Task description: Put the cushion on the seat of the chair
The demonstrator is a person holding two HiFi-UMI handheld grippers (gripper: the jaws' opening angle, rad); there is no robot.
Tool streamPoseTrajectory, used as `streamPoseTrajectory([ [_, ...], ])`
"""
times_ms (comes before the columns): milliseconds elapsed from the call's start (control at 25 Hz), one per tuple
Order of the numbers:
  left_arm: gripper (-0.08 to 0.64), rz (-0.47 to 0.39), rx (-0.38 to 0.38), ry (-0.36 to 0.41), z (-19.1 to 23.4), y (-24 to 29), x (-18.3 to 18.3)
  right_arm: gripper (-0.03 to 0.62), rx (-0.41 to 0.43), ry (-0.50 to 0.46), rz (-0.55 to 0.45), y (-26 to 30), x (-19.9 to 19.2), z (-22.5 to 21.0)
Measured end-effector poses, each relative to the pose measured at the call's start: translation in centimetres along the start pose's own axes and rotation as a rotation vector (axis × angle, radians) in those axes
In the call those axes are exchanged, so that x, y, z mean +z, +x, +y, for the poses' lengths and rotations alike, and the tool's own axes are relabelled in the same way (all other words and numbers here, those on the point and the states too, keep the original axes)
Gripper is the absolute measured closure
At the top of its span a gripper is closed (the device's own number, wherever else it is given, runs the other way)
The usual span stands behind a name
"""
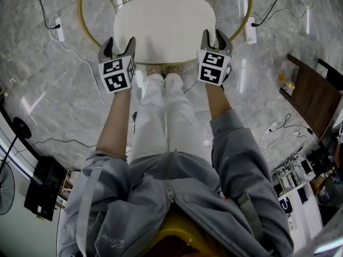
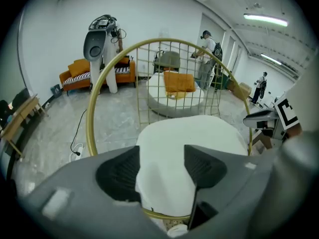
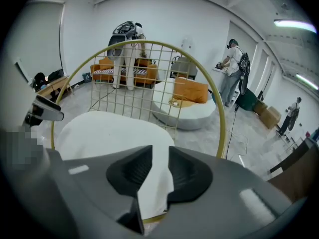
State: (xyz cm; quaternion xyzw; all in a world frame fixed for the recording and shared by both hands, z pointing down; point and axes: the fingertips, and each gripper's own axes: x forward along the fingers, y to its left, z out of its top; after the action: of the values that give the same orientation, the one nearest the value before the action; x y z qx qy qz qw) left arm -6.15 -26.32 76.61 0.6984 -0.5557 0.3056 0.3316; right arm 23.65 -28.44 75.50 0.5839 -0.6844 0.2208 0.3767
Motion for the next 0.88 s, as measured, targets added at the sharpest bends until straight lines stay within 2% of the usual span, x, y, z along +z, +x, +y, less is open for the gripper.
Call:
streamPoseTrajectory([
  [80, 0.375, -0.059, -0.019, 0.029, -1.1, -1.4, 1.6, 0.567, 0.018, -0.006, -0.040, -1.2, 1.3, 0.5],
  [120, 0.409, -0.083, -0.031, 0.045, -1.7, -2.1, 2.4, 0.592, 0.028, -0.005, -0.057, -1.7, 1.9, 0.7],
  [240, 0.551, -0.147, -0.087, 0.079, -4.0, -4.3, 4.6, 0.592, 0.048, 0.007, -0.110, -3.7, 3.6, 1.1],
  [360, 0.552, -0.228, -0.141, 0.087, -6.0, -7.3, 7.3, 0.593, 0.059, 0.030, -0.174, -7.1, 6.2, 1.3],
  [600, 0.552, -0.387, -0.120, 0.131, -7.6, -15.7, 13.1, 0.592, 0.069, 0.036, -0.300, -15.1, 12.0, 1.4],
  [880, 0.552, -0.503, -0.151, 0.169, -10.4, -25.5, 17.9, 0.593, 0.071, 0.029, -0.434, -24.7, 17.4, 0.6],
])
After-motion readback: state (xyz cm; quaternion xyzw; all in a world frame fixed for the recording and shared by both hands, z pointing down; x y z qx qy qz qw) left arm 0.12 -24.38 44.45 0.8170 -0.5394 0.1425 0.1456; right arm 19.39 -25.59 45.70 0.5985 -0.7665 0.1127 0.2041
